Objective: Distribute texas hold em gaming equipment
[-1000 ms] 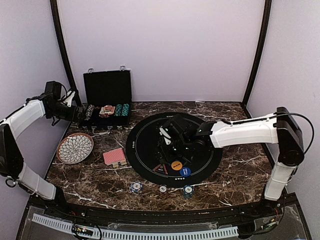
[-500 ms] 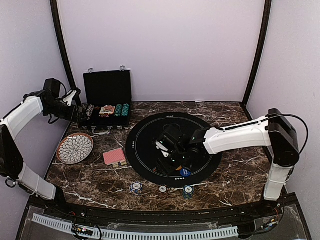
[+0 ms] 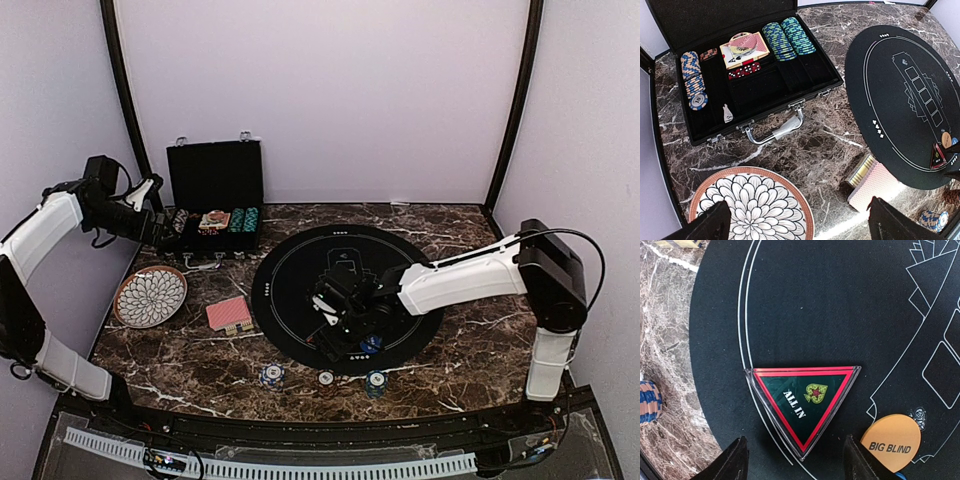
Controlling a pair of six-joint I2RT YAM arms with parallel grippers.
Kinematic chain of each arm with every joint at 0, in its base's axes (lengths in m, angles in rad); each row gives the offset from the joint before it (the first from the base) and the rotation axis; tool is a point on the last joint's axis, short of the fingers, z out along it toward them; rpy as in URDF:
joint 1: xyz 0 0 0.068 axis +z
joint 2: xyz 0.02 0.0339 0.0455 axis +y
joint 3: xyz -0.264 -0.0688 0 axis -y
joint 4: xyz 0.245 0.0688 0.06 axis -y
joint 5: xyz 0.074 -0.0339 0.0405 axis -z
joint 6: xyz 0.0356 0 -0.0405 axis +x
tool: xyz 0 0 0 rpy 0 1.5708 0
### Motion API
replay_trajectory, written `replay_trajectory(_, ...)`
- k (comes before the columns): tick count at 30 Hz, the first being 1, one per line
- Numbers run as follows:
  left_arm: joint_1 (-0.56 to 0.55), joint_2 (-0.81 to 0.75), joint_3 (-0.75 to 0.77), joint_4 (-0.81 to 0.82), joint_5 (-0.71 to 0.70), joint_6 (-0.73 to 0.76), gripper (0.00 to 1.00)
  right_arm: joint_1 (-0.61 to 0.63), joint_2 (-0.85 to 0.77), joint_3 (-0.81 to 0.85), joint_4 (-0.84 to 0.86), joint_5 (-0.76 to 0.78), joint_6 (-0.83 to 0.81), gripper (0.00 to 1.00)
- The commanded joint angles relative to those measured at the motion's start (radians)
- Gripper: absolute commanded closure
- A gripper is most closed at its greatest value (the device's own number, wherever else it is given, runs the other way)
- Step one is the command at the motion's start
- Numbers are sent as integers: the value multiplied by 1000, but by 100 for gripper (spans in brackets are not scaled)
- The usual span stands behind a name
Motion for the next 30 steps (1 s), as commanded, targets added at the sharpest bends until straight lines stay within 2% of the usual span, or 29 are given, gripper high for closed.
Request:
replay_trajectory(1,3,-37,38,-33,36,16,1,7,17,-9,21,10,-15,35)
replay_trajectory(9,3,-29,51,-27,47,0,1,-4,58,23,18,15,-39,46)
replay_trajectory(19,2,-18,70,-23,55,-9,1,-15,127,101,30,10,-61,68)
replay_trajectory(30,2,-2,76,-30,80,-22,1,-45,268,283,52,-3,-63,73)
